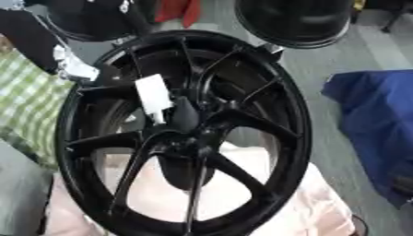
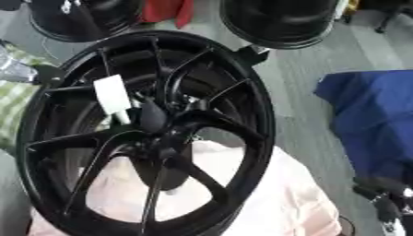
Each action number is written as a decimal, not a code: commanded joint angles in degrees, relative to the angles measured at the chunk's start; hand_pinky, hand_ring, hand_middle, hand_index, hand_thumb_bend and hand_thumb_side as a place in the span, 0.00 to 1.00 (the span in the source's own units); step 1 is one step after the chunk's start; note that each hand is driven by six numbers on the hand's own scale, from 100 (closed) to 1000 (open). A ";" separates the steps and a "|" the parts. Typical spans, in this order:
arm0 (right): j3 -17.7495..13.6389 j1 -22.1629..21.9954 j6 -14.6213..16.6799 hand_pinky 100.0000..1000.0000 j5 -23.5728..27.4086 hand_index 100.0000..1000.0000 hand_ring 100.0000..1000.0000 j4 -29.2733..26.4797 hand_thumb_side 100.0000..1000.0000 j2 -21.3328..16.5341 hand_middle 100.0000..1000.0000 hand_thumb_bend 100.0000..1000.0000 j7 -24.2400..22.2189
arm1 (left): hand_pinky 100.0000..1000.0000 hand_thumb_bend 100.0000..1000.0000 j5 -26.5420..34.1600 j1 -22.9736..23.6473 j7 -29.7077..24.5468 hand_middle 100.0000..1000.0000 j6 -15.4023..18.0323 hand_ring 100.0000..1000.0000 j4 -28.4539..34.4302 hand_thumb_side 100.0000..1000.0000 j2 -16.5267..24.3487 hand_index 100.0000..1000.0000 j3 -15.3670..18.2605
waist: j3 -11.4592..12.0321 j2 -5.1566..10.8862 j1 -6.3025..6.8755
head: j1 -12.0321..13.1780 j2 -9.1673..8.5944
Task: Pull the pin out of the wheel hub.
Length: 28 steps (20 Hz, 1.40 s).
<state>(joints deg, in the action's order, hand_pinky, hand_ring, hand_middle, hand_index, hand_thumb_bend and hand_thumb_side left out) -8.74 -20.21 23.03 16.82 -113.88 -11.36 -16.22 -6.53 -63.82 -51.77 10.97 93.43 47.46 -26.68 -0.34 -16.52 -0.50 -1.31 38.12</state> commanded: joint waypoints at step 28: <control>1.54 2.78 -4.99 0.81 -1.81 0.73 0.80 -0.72 0.39 0.22 0.62 0.02 -1.23 | 0.88 0.41 -6.87 -0.02 -0.20 0.71 15.75 0.80 -8.49 0.00 -3.35 0.82 -4.66 | -1.86 -1.12 0.48 | -0.21 -1.30</control>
<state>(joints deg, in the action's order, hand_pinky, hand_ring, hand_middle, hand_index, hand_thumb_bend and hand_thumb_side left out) -7.04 -17.39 18.17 15.26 -113.88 -10.80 -17.52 -13.24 -63.03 -44.74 19.03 84.69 42.96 -31.72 -2.09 -18.46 -0.10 -1.21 37.60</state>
